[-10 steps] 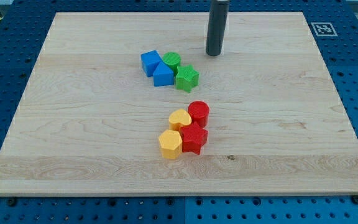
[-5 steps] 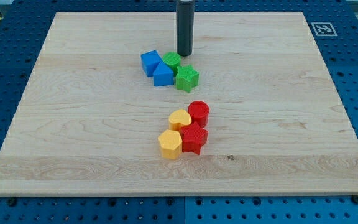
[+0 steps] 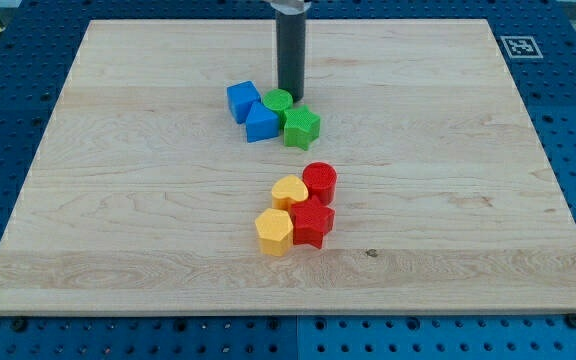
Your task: Place the green star top of the yellow heart
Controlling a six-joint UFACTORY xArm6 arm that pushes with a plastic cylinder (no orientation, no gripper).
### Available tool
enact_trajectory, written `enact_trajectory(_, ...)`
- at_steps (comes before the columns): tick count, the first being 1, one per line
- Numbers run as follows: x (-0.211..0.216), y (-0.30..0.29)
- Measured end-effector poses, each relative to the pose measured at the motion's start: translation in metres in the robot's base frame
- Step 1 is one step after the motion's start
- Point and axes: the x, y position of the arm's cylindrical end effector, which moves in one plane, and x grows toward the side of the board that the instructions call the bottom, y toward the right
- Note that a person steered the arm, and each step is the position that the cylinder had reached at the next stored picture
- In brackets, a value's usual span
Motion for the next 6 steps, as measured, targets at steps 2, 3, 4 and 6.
enact_trajectory(2,0.018,0.012)
enact_trajectory(3,0.030,0.012)
enact_trajectory(4,0.048,0.012)
enact_trajectory(6,0.097,0.024)
